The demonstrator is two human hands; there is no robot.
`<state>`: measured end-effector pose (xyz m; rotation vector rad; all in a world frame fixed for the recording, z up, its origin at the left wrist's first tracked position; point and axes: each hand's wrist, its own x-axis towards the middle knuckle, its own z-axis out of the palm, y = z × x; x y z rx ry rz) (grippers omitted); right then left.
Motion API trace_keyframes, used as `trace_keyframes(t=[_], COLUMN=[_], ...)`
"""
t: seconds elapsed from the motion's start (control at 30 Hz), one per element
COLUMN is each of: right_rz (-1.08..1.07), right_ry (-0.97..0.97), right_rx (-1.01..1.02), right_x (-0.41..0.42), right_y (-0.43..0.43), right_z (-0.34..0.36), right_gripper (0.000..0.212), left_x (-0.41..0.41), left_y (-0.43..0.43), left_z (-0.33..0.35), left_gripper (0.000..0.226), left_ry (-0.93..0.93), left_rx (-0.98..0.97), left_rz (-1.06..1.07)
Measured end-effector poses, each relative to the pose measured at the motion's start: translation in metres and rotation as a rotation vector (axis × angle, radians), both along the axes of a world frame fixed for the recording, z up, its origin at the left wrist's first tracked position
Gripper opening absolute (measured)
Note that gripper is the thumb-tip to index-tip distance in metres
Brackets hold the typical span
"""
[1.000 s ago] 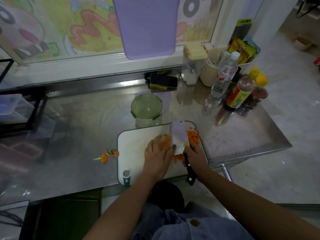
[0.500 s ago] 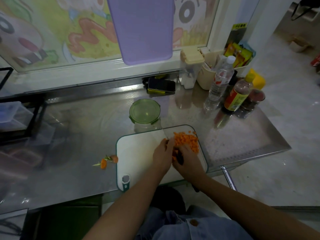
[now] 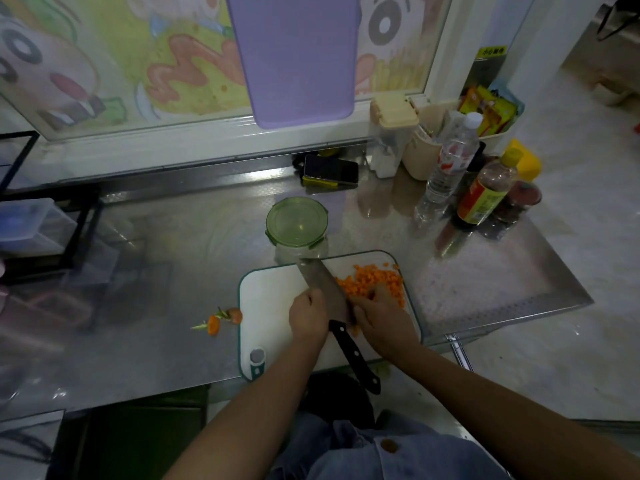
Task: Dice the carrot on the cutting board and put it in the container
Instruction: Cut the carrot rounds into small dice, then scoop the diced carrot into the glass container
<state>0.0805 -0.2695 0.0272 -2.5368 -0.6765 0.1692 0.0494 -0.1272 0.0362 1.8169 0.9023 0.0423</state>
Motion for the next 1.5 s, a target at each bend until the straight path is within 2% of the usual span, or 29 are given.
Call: trace_keyframes(t=[0.03,0.17,0.3,0.4,0.57,0.67,0.73,0.87,0.97,1.07,1.2,1.37,1.5], right_rz=[-0.007,0.188,0.061,0.064,0.043,-0.044,-0.128,-0.32,-0.351,-0.345,-0.32,-0.335,-0.35], right_ry=[-0.002,-0.003,0.005,0.018,0.157,0.116,0.029,-0.075,-0.084,-0.06,0.048,0.141,0.145], right_rx=[0.003,0.074,0.03,0.023,0.015,0.097,0.078,-0.043,-0.146,-0.199,-0.205,-0.236,-0.251], right_x=[0.0,-0.01,-0.011,-0.013,-0.008,0.002,0.012,0.037,0.049,0.056,0.056,0.055,0.057], right_y=[-0.001,0.004,-0.001,-0.008,-0.021,-0.039,-0.054,-0.087,-0.106,-0.117,-0.117,-0.117,-0.112], right_z=[0.002,0.012,0.012,0.015,0.028,0.035,0.035,0.017,0.0,-0.018,-0.036,-0.046,-0.046], right_gripper=[0.05,0.053,0.063,0.063,0.052,0.044,0.037,0.021,0.007,0.013,0.035,0.052,0.049], left_x=[-0.001,0.0,0.0,0.004,0.02,0.031,0.035,0.036,0.03,0.022,0.016,0.009,0.008], left_y=[0.001,0.001,-0.001,-0.007,-0.028,-0.041,-0.047,-0.041,-0.028,-0.014,0.0,0.007,0.009], left_z=[0.0,-0.001,0.0,0.001,0.004,0.005,0.005,-0.008,-0.021,-0.031,-0.043,-0.052,-0.056], left_gripper=[0.039,0.037,0.039,0.036,0.028,0.031,0.034,0.03,0.044,0.056,0.071,0.066,0.069], left_ry=[0.006,0.014,-0.01,-0.022,-0.064,-0.1,-0.117,-0.064,-0.022,-0.049,0.044,0.043,0.038], left_rx=[-0.008,0.003,0.056,0.064,0.051,0.065,0.095,0.494,0.595,0.651,0.621,0.475,0.437], left_rz=[0.012,0.001,0.011,0.002,-0.11,-0.244,-0.356,-0.482,-0.4,-0.358,-0.461,-0.499,-0.518])
